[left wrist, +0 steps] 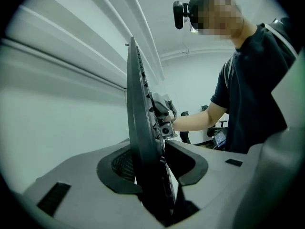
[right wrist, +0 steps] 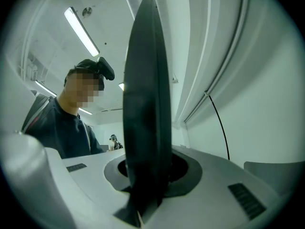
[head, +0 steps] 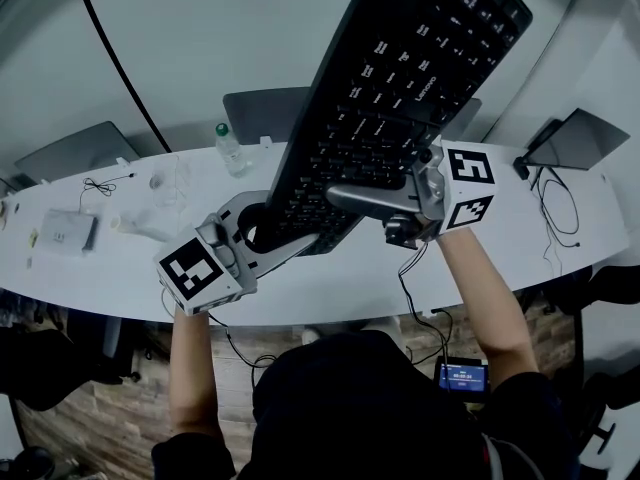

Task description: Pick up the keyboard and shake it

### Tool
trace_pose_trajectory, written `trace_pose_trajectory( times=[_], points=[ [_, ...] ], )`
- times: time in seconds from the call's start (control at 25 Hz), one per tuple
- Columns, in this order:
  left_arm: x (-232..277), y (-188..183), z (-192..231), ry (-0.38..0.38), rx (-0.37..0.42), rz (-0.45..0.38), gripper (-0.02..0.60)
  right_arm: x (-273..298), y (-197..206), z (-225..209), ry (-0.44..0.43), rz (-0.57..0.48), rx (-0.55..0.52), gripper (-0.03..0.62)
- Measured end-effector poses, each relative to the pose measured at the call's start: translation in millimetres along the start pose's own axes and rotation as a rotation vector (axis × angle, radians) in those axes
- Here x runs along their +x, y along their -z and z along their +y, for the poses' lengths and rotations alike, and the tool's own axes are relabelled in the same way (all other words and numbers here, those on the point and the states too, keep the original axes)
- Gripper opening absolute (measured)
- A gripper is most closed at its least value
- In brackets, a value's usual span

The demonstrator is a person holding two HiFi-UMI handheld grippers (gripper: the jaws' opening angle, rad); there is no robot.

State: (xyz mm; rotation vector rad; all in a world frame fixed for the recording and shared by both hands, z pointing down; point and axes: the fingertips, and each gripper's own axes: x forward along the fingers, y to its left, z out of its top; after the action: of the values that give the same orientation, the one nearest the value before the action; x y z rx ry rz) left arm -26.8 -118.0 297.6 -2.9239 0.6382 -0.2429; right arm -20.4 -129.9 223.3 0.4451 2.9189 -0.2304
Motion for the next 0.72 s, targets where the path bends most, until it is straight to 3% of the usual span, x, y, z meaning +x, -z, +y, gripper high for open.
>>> trace_pose_trajectory(
  times=[0.32,0.52,0.72],
  points=[
    [-30,-2,32,-0.225,0.016,-0.058,0.270,-1,-3,-14,0.106,-0.070,0.003,0.089],
    [-60,-8,63,-0.394,-0.035,-0.155,0.296,-5,-15,-32,0.188,-0.161,0.013,0.089],
    [-85,-13,84,-0.510,-0.094,-0.250,0.313,-10,-33,-42,0.235,-0.259,0.034,0.089]
  ],
)
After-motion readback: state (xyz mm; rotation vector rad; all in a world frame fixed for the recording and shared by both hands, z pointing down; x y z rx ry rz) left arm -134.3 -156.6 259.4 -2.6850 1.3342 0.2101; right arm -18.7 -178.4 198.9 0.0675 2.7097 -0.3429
